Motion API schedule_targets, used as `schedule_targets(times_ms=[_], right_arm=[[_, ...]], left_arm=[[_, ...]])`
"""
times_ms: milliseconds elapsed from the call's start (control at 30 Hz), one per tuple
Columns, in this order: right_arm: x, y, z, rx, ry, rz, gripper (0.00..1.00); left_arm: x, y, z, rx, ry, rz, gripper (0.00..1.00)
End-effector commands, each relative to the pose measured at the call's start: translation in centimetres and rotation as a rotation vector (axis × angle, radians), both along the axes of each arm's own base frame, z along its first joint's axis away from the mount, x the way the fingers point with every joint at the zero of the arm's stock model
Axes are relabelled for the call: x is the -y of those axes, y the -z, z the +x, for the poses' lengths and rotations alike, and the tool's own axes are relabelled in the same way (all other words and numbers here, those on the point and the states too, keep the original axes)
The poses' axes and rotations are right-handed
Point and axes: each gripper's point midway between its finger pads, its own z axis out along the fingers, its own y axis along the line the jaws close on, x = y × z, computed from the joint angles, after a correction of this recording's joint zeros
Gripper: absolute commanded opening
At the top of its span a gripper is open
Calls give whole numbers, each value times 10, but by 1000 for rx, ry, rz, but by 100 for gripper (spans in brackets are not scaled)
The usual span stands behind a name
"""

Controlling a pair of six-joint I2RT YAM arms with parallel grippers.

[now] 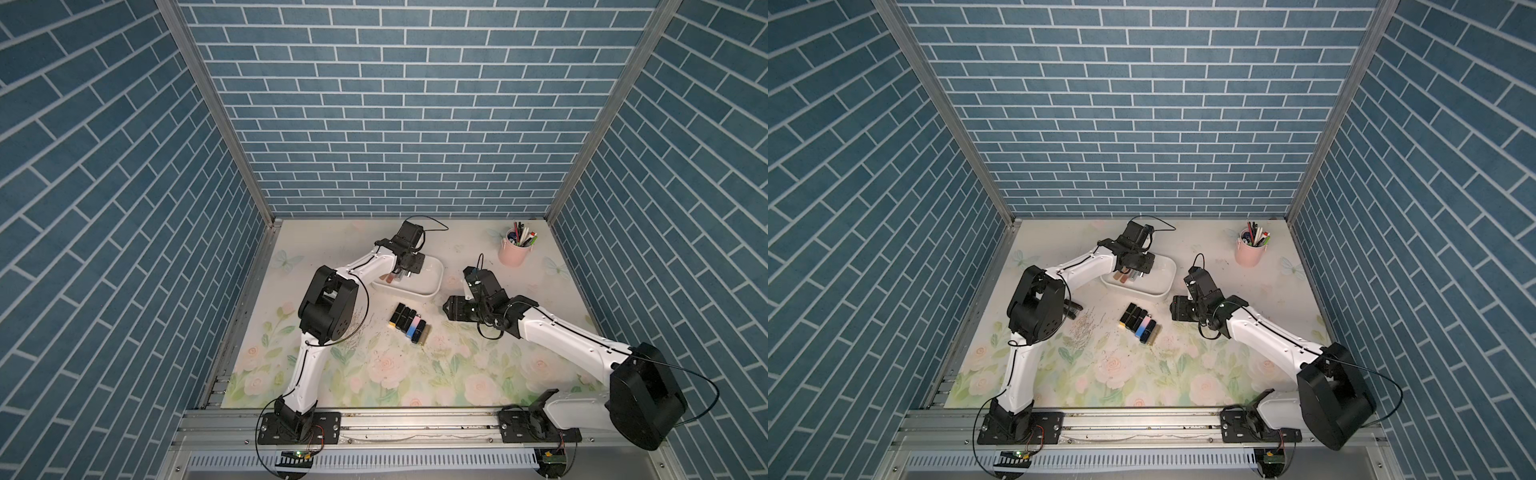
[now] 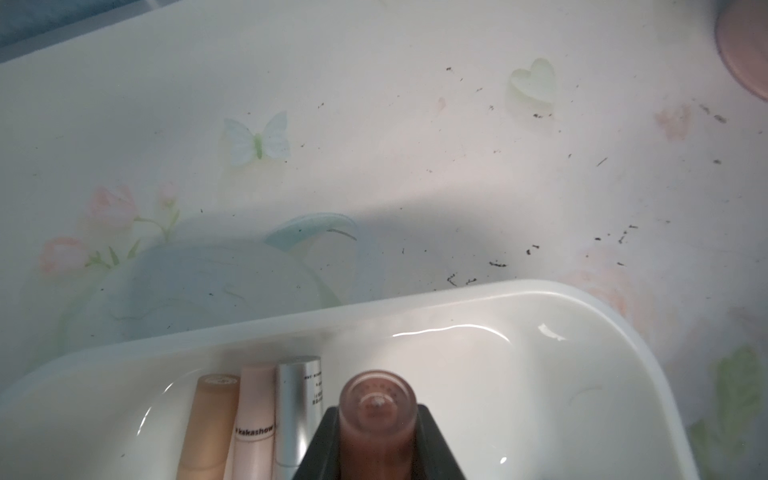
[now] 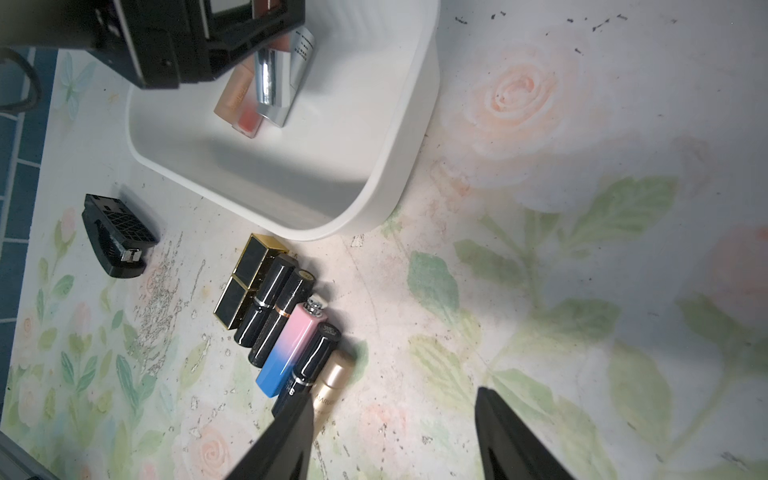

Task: Put the lipstick into the storage box
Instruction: Place the lipstick in the storage box.

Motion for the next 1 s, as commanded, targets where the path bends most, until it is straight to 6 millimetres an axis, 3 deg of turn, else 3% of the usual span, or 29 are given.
schedule_targets(times_ms=[0, 433, 833, 967], right_arm=[[3, 3, -4, -13, 14, -18, 66], [-7, 12, -9, -31, -12, -42, 67], [-26, 28, -19, -82, -52, -94, 67], [-36, 34, -24, -103, -64, -98, 67]], left_arm=[[2, 4, 2, 5, 9, 30, 0], [-2, 39, 2, -38, 5, 86, 1], [-5, 43, 0, -46, 1, 99, 41], [-6, 40, -2, -44, 1, 95, 49]])
